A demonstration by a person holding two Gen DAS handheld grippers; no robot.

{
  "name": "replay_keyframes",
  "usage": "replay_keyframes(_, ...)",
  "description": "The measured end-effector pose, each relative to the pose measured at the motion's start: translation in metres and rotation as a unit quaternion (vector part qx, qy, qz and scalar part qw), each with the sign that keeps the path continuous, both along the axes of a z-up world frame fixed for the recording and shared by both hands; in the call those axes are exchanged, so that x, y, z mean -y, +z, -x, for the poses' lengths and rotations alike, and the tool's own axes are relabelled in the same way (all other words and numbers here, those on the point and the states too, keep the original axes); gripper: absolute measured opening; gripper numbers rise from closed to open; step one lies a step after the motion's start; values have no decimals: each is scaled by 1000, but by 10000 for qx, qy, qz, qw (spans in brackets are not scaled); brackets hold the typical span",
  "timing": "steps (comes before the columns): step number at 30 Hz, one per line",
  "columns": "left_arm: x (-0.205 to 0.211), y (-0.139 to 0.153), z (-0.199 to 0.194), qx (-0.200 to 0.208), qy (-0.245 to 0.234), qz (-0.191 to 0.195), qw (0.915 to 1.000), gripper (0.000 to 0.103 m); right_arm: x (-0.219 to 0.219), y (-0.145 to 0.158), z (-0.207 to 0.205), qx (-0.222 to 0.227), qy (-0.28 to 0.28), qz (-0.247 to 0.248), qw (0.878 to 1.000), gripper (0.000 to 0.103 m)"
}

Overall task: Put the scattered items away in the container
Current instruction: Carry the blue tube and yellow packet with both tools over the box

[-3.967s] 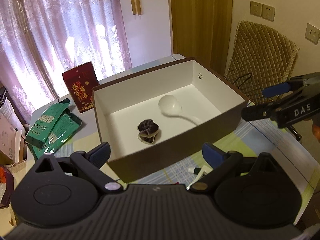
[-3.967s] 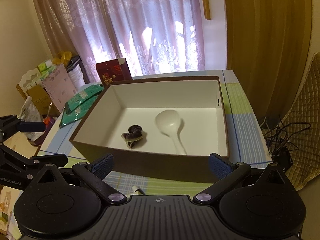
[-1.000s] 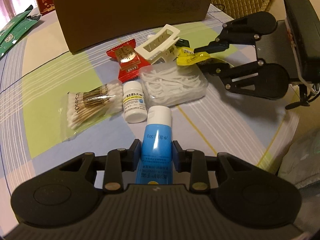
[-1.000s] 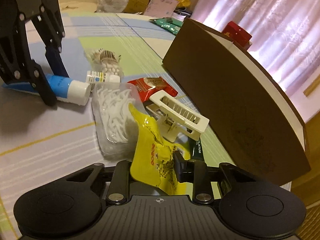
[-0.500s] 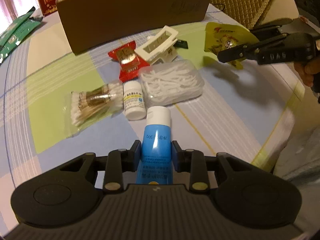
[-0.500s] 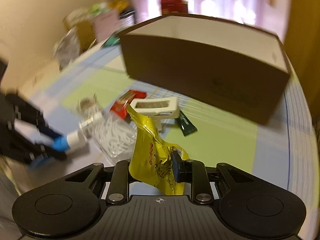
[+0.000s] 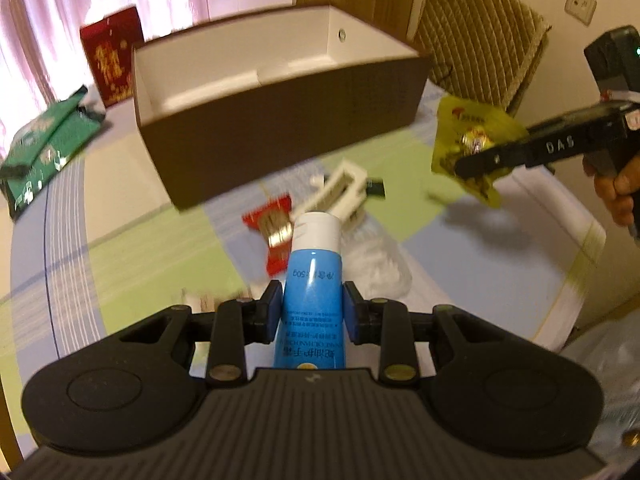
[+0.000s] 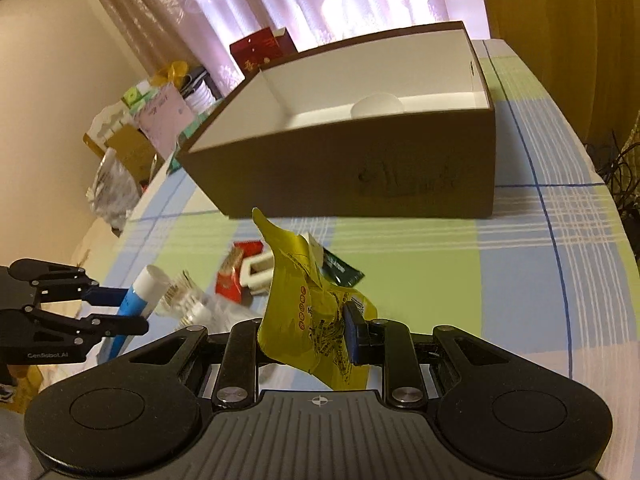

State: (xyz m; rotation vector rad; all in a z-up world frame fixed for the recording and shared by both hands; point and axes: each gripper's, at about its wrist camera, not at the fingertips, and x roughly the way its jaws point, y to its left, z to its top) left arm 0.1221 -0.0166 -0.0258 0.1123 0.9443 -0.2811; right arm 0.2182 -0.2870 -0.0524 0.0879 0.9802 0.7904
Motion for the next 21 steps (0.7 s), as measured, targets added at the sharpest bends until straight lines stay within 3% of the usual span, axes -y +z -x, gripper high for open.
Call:
replay_keyframes(7, 1, 23, -31, 442, -75, 60, 9990, 27, -6, 18, -15, 9, 0, -106, 9999, 27)
replay_keyframes(21, 4, 76, -104, 1179, -132, 95, 9929, 27, -25, 72, -70, 533, -215, -423, 9974, 28)
